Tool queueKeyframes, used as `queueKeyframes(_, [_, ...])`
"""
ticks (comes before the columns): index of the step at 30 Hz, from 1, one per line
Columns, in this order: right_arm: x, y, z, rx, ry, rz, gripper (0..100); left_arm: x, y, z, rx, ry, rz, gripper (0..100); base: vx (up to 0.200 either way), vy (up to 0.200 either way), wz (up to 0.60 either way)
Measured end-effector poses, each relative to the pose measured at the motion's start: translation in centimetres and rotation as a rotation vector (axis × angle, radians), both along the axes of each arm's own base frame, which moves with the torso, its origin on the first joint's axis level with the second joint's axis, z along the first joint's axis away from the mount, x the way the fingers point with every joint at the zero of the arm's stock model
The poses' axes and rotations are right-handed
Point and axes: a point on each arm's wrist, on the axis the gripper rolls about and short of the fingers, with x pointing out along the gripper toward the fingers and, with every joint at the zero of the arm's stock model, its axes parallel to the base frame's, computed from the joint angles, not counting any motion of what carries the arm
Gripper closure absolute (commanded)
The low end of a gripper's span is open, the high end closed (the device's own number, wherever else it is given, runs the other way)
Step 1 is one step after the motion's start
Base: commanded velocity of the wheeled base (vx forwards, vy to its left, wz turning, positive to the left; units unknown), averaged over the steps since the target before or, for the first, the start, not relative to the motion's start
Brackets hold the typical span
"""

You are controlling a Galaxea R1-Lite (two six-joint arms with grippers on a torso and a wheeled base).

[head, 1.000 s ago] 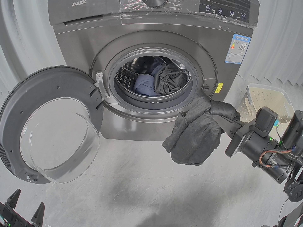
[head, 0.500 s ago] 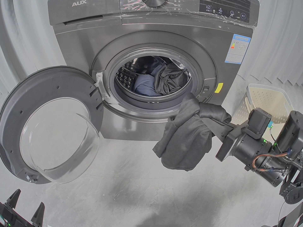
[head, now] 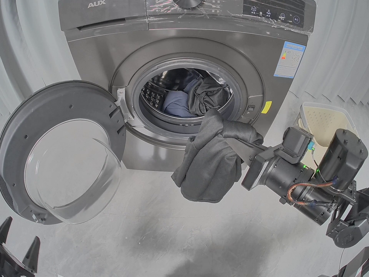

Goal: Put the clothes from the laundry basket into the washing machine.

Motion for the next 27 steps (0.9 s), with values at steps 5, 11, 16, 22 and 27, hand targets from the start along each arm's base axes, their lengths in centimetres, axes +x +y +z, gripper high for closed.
queueKeyframes(5, [0.6, 0.6, 0.3, 0.032, 0.007, 0.0, 100, 0.4, -0.3, 3.4, 0.009, -0.012, -0.154, 0, 0.0, 0.0, 0.0])
queueKeyframes(11, [1.2, 1.2, 0.8, 0.072, -0.003, 0.001, 100, 3.5, -1.0, 5.9, 0.019, 0.107, -0.371, 0, 0.0, 0.0, 0.0])
queueKeyframes(16, [1.9, 1.6, 1.6, 0.132, -0.049, -0.003, 100, 7.5, -2.2, 7.0, 0.018, 0.22, -0.526, 0, 0.0, 0.0, 0.0])
queueKeyframes(22, [2.4, 2.1, 1.9, 0.167, -0.076, -0.008, 100, 11.3, -4.0, 6.5, 0.02, 0.331, -0.638, 0, 0.0, 0.0, 0.0])
queueKeyframes(27, [2.7, 2.4, 1.9, 0.174, -0.082, -0.009, 100, 14.0, -5.6, 5.7, 0.007, 0.394, -0.704, 0, 0.0, 0.0, 0.0])
